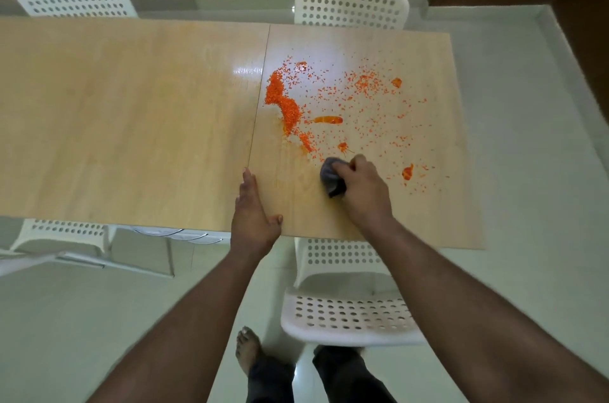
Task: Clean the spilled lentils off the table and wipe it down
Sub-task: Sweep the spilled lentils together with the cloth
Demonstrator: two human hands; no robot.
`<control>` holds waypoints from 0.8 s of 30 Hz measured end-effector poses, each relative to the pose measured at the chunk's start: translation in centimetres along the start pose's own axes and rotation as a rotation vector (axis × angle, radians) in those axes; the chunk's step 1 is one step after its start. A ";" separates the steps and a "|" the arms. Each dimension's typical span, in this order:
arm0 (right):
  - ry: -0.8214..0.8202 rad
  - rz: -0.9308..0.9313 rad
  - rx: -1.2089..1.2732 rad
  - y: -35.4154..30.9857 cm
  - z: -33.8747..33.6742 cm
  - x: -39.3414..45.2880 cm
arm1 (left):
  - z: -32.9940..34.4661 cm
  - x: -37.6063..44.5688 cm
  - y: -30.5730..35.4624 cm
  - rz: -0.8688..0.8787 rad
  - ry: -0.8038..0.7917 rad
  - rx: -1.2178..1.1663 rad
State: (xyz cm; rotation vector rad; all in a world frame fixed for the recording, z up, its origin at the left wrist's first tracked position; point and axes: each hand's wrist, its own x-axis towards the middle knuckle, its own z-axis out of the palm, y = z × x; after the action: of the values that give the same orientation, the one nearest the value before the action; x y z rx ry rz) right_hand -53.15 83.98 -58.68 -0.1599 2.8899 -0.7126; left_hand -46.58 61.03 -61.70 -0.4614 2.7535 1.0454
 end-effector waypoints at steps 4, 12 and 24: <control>0.083 0.030 0.074 0.3 -1.4 1.7 | 0.8 -0.8 1.4 -0.072 0.057 -0.064; -0.192 -0.530 -0.033 -6.7 4.4 -2.7 | -0.8 -2.7 -0.3 -0.172 0.178 -0.174; 0.061 -0.013 0.005 -3.7 1.7 6.7 | -0.8 -1.6 0.2 -0.063 0.056 -0.101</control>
State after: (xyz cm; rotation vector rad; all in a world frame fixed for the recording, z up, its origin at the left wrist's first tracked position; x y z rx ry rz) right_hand -59.18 78.99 -59.33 -0.1597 2.9478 -0.7391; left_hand -45.16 61.01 -60.57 -0.5972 2.7238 1.1781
